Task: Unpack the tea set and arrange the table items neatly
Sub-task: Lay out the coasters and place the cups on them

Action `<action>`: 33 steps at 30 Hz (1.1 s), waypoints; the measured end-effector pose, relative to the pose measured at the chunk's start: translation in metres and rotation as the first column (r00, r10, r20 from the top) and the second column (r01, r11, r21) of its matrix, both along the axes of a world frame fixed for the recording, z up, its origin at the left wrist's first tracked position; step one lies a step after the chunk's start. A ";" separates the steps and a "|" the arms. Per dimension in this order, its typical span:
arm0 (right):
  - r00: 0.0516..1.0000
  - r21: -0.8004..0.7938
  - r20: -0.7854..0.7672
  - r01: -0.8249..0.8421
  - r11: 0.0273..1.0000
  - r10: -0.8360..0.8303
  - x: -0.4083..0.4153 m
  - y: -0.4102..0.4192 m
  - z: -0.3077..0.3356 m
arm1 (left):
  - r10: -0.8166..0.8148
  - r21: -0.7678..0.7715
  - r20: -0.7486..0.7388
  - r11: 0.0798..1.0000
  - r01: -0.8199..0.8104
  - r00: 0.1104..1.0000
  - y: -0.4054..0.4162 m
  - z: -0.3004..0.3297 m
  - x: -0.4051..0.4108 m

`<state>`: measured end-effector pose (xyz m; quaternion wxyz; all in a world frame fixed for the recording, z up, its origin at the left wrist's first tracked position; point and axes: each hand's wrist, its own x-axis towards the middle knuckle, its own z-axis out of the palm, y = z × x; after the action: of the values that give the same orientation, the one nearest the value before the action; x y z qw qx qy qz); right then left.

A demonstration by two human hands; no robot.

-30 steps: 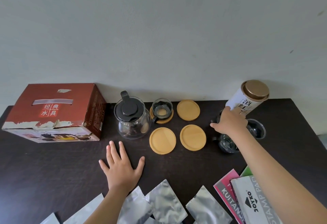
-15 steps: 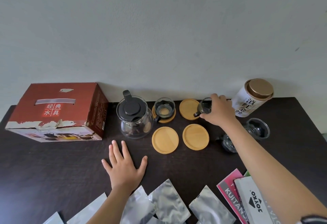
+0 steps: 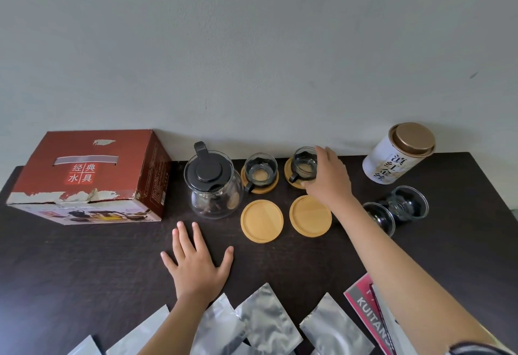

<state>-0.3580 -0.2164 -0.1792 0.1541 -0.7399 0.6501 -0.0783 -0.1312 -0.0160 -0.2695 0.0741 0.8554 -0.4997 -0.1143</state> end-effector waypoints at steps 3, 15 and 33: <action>0.994 -0.077 -0.065 0.083 0.994 -0.088 -0.020 0.030 -0.004 | -0.001 0.001 0.001 1.000 0.001 1.000 0.000 0.000 0.000; 0.856 0.052 -0.135 0.510 0.859 -0.500 -0.075 0.088 -0.010 | -0.007 0.001 0.002 1.000 0.007 1.000 0.000 0.002 -0.001; 0.941 -0.083 0.340 0.030 0.996 0.000 0.032 0.106 -0.010 | -0.001 0.018 -0.004 1.000 0.001 1.000 0.000 0.003 -0.001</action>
<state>-0.3260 -0.1105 -0.1887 0.2307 -0.7165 0.6153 -0.2340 -0.1322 -0.0163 -0.2664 0.0672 0.8557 -0.4988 -0.1204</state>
